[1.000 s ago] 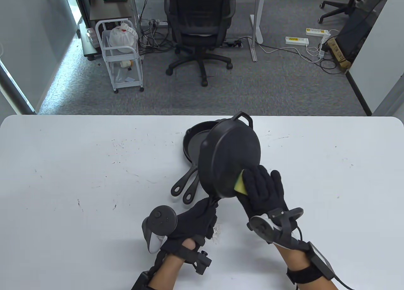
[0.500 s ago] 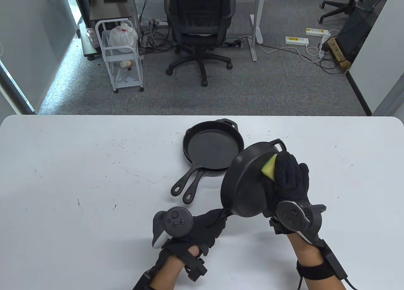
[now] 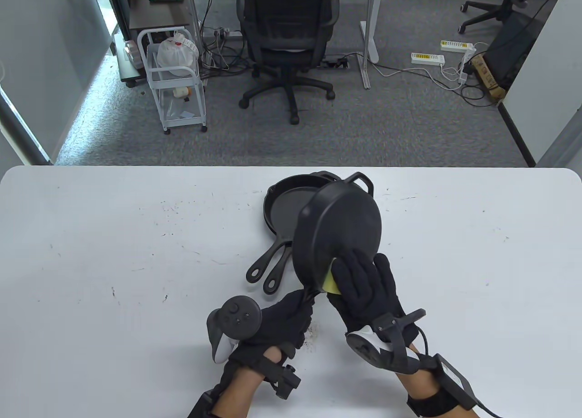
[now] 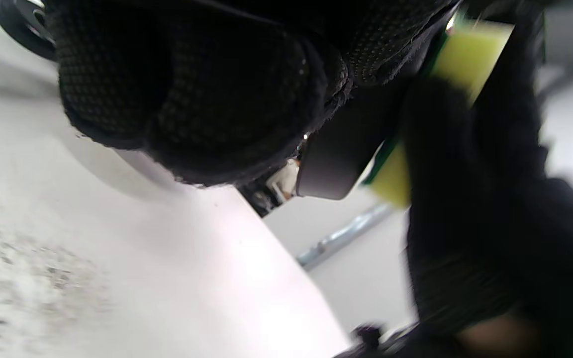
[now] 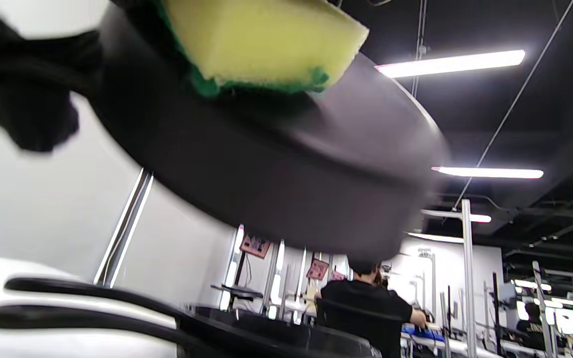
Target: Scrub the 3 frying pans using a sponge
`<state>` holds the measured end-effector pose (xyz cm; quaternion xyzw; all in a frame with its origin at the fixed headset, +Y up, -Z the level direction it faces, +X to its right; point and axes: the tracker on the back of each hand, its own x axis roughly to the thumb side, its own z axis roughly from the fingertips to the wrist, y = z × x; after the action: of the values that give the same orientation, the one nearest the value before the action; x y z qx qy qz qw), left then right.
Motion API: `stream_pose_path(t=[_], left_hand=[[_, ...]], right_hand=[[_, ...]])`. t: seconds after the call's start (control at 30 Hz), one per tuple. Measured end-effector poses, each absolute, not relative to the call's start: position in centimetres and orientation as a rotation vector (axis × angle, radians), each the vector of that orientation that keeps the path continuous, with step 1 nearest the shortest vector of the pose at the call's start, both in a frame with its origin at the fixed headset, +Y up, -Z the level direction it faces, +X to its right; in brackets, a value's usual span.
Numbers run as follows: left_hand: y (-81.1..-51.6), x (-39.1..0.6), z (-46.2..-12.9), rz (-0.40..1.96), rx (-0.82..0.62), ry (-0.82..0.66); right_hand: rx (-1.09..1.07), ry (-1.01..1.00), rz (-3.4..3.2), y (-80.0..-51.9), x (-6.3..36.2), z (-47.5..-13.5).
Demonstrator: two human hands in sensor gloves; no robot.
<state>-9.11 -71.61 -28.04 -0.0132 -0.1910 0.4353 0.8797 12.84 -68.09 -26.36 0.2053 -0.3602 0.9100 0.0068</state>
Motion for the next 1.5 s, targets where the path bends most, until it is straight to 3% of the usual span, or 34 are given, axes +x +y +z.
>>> stream_pose_path(t=[0.2,0.33,0.47,0.77,1.03,1.3,1.5], left_hand=[[-71.0,-7.8,-27.6,0.768,-0.059,-0.534],[-71.1,-7.8,-27.7,0.837,-0.085,-0.564],[-70.8,-8.1,-27.6,0.892,-0.082,-0.574],[-70.9,-7.6,-27.1,0.901,-0.044,-0.556],[-69.8,-8.7,-27.2,0.701,0.183,-0.4],[-67.2,-10.1,-31.3,0.411,0.275,-0.268],[-65.9,-12.6,-37.2,0.333,0.191,-0.187]], right_hand=[[0.4,-1.136,2.747,-65.4,16.3,-27.2],[0.2,-0.948,2.718,-65.2,19.6,-28.8],[0.047,-0.724,2.803,-65.3,21.6,-28.1],[0.027,-0.846,2.781,-67.9,20.8,-25.8],[0.175,-0.612,2.889,-70.4,21.4,-25.2],[0.232,-0.502,2.949,-71.7,20.6,-26.0],[0.25,-0.4,2.949,-72.2,20.7,-26.5]])
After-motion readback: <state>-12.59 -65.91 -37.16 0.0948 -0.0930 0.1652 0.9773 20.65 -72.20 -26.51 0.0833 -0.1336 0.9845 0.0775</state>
